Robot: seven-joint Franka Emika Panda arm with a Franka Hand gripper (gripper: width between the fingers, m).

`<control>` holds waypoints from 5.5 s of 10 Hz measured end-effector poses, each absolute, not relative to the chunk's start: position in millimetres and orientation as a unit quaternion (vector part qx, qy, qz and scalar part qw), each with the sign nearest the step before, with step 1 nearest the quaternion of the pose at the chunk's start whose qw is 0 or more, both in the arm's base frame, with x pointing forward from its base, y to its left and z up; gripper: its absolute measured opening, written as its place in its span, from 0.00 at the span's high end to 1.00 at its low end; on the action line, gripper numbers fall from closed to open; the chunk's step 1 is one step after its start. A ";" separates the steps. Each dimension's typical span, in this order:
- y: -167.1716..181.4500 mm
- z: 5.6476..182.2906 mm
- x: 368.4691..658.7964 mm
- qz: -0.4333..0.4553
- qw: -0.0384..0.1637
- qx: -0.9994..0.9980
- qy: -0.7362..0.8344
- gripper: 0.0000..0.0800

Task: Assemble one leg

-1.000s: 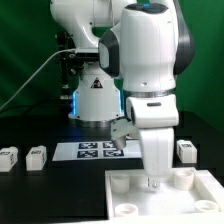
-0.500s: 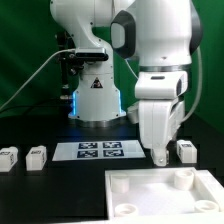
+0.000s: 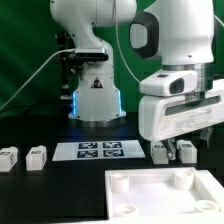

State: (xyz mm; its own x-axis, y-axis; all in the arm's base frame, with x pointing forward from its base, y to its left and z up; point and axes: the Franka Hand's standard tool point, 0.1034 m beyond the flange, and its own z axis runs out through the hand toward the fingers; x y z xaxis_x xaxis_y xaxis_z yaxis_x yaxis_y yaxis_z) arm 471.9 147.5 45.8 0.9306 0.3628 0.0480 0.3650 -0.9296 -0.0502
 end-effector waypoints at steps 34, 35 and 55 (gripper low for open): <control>186.8 7.9 381.6 0.438 -0.063 -0.897 0.019 0.64; 186.8 7.9 381.6 0.438 -0.063 -0.897 0.019 0.64; 137.4 145.8 552.8 -0.145 0.032 -0.989 -0.023 0.63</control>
Offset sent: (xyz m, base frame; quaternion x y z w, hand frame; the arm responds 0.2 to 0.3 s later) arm -0.0287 0.0227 0.0029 -0.0152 -0.0635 0.1011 0.9927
